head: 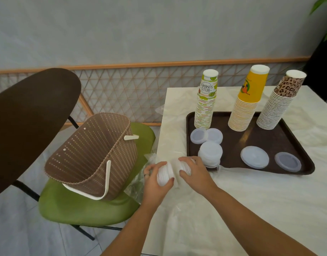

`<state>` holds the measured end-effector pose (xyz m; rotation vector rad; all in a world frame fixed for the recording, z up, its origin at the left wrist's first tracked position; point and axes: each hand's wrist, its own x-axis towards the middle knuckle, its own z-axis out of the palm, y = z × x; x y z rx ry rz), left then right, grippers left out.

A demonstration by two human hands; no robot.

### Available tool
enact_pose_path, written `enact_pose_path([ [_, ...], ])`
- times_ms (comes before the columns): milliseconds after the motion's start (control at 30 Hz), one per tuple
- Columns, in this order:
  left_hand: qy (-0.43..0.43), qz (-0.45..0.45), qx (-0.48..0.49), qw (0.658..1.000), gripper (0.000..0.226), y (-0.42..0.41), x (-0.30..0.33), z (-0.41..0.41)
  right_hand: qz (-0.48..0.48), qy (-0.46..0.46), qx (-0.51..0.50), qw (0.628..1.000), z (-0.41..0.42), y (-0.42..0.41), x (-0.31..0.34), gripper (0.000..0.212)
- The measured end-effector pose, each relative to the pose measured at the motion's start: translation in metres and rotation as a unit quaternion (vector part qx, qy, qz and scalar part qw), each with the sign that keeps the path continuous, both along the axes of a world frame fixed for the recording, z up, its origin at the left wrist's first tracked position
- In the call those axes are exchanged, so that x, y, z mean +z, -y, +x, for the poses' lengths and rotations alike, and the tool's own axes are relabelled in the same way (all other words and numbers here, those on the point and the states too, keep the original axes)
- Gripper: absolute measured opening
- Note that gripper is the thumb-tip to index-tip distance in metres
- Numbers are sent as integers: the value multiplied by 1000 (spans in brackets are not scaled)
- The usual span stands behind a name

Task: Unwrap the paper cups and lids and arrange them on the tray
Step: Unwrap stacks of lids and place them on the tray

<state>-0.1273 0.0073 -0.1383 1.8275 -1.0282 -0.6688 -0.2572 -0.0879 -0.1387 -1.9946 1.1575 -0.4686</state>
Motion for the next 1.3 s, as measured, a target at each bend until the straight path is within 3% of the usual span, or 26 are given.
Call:
enact_pose_path([
  [167, -11, -19, -19, 1000, 53, 2, 0, -6, 20, -18, -11, 1000, 7, 0, 1, 52],
  [400, -9, -20, -38, 999, 43, 5, 0, -3, 48, -19, 6, 999, -4, 11, 4, 43],
  [567, 11, -45, -24, 999, 41, 8, 5, -9, 47, -86, -19, 995, -13, 11, 4, 62],
  [867, 43, -15, -9, 999, 43, 15, 13, -18, 43, 7, -95, 995, -42, 14, 18, 53],
  [1067, 180, 82, -52, 979, 41, 22, 15, -30, 22, 39, -35, 998, -53, 14, 24, 56],
  [1233, 307, 171, -14, 936, 47, 26, 20, -41, 25, 121, -71, 990, -59, 21, 42, 58],
  [1300, 359, 128, 30, 924, 46, 28, 23, -42, 79, 161, -90, 980, -66, 27, 49, 57],
])
